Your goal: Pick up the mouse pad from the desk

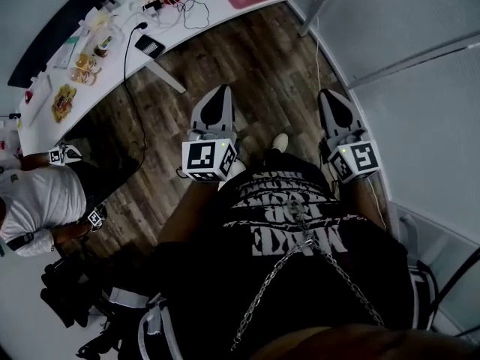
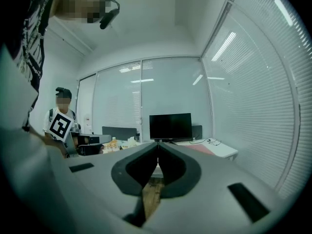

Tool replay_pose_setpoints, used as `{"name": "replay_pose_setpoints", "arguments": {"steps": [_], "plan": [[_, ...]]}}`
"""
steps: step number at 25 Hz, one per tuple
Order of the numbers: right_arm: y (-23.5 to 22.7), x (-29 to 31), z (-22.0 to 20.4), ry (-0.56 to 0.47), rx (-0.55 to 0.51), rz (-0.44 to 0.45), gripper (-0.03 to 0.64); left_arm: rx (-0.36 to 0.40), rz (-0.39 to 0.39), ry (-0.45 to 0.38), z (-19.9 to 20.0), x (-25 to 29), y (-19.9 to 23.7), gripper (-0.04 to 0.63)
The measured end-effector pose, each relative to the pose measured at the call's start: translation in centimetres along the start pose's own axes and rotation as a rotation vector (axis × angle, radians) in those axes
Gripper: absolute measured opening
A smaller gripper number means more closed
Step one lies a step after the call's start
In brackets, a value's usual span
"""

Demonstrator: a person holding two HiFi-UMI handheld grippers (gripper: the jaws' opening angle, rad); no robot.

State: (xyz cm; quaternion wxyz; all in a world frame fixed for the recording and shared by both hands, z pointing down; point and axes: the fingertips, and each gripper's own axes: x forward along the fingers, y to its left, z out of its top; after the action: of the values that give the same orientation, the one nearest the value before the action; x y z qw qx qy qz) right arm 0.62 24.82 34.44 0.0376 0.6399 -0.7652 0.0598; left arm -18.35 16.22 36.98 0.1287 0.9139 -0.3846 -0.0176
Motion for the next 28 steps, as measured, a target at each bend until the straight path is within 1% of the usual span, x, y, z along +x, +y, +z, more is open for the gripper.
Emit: {"name": "replay_pose_setpoints", "arguments": {"steps": [2, 4, 10, 14, 17, 19, 20, 22, 24, 26, 28], "plan": [[-1.4, 1.0, 0.0, -0.001, 0.008, 0.017, 0.0, 0.001, 0.014, 0.008, -0.1, 1.3, -0.2, 0.006], [-2.9, 1.8, 0.2, -0.007, -0.001, 0.029, 0.0, 0.019, 0.019, 0.007, 0.0, 2.9, -0.8, 0.006], [-8.7, 2.9, 1.8, -0.021, -0.001, 0.039, 0.0, 0.043, 0.059, 0.027, 0.2, 8.2, -2.3, 0.006], [-13.2, 3.0, 1.9, 0.004, 0.025, 0.027, 0.0, 0.066, 0.066, 0.004, 1.2, 11.6, -4.5, 0.006], [-15.5, 2.5, 2.2, 0.004, 0.003, 0.063, 0.0, 0.081, 0.063, -0.026, 1.8, 13.7, -6.5, 0.006], [-16.9, 2.4, 2.1, 0.03, 0.013, 0.073, 0.0, 0.069, 0.068, -0.032, 1.4, 14.7, -7.6, 0.006], [-17.6, 2.4, 1.9, 0.048, 0.026, 0.07, 0.0, 0.057, 0.069, -0.021, 0.9, 15.0, -8.0, 0.006], [-18.2, 2.5, 1.9, 0.051, 0.053, 0.077, 0.0, 0.045, 0.062, 0.013, -0.2, 15.1, -8.7, 0.006], [-18.1, 2.9, 1.7, 0.036, 0.05, 0.106, 0.0, 0.051, 0.06, 0.043, -0.8, 15.0, -8.8, 0.006], [-17.8, 3.9, 0.8, 0.045, 0.052, 0.131, 0.0, 0.056, 0.069, 0.055, -0.8, 15.0, -8.4, 0.006], [-17.5, 5.2, 0.1, 0.068, 0.082, 0.143, 0.0, 0.054, 0.081, 0.06, -0.7, 15.2, -7.8, 0.006]]}}
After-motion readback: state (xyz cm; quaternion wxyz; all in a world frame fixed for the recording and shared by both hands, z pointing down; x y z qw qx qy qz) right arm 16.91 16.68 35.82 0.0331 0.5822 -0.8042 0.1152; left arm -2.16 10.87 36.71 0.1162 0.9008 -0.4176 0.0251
